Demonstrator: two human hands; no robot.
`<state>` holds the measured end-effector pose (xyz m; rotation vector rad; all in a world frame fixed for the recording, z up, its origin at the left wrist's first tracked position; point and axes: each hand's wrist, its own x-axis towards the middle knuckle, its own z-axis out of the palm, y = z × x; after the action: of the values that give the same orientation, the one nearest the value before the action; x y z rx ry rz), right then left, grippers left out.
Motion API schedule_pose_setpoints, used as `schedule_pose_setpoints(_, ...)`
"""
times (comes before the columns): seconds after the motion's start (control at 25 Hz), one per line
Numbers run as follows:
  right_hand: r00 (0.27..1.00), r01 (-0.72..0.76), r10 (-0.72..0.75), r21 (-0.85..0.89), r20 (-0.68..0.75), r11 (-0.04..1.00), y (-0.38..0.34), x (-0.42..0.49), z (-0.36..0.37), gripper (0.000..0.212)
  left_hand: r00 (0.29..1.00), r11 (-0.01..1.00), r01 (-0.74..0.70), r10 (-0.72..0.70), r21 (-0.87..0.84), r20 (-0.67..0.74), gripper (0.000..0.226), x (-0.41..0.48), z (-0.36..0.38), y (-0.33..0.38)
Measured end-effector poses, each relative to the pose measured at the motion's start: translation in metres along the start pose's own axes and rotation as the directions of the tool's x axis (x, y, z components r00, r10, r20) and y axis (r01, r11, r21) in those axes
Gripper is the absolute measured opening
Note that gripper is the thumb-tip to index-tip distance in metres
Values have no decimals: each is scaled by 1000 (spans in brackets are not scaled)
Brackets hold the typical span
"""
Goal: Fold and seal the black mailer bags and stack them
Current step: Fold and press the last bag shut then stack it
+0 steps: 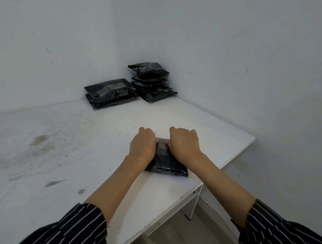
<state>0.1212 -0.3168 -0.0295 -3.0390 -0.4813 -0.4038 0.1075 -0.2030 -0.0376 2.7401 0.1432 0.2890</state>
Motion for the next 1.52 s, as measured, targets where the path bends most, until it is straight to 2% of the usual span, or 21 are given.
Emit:
schedule_pose_setpoints(0.08,999,-40,40,-56,-7,998,-6,-2,0,34,1000,998,9,-9,60,-3,14,-2,-1,1)
schedule_pose_setpoints(0.16,999,-50,50,-64,10,997,-11,-3,-5,41,1000,993,12,-12,115,-2,16,-4,-1,2)
schedule_pose_setpoints(0.24,997,-76,78,-51,27,996,-16,-4,-10,37,1000,989,18,-17,149,-8,18,-5,0,4)
schedule_pose_setpoints(0.36,994,-111,111,-23,-4,994,-23,-7,-13,16,999,983,29,-26,182,-18,19,-7,-2,6)
schedule_pose_setpoints(0.56,978,-206,202,-129,-49,970,-13,-2,-14,54,999,980,27,-22,197,-29,26,-7,-1,7)
schedule_pose_setpoints(0.64,971,-230,230,-5,62,973,7,1,-12,60,997,991,61,-55,115,-56,35,-10,-2,6)
schedule_pose_setpoints(0.72,960,-263,230,236,161,936,24,-1,-4,57,988,994,106,-109,-33,-106,49,-11,-3,-4)
schedule_pose_setpoints(0.8,956,-292,240,467,170,835,37,-5,6,46,978,958,150,-179,-245,-103,57,-11,-3,-17)
schedule_pose_setpoints(0.88,957,-284,249,638,147,716,44,-9,14,35,973,920,166,-212,-355,-95,52,-12,-2,-24)
schedule_pose_setpoints(0.96,958,-261,262,723,114,640,47,-12,20,27,965,942,153,-208,-297,-160,44,-17,-2,-23)
schedule_pose_setpoints(1.0,958,-250,269,734,95,631,47,-13,21,24,961,975,114,-157,-191,-228,40,-19,-1,-21)
schedule_pose_setpoints(1.08,956,-241,285,735,69,633,46,-14,24,20,933,997,-71,77,30,-351,34,-23,4,-17)
schedule_pose_setpoints(1.12,953,-246,294,735,66,632,46,-13,24,20,913,977,-195,215,92,-346,34,-24,6,-15)
schedule_pose_setpoints(1.2,947,-267,311,743,83,614,46,-12,23,26,897,919,-381,395,105,-200,39,-27,9,-11)
schedule_pose_setpoints(1.24,945,-280,312,746,102,604,44,-11,22,32,900,905,-420,426,72,-95,43,-29,10,-10)
schedule_pose_setpoints(1.28,945,-293,304,733,123,613,42,-10,22,40,905,904,-426,426,33,18,47,-31,11,-10)
schedule_pose_setpoints(1.36,948,-308,284,642,145,702,35,-11,24,51,900,914,-403,387,47,201,53,-30,12,-12)
schedule_pose_setpoints(1.44,955,-286,275,606,114,742,32,-13,26,48,908,923,-367,328,117,262,59,-32,13,-14)
schedule_pose_setpoints(1.52,962,-250,258,672,89,698,35,-17,28,39,931,939,-302,254,165,262,67,-36,14,-11)
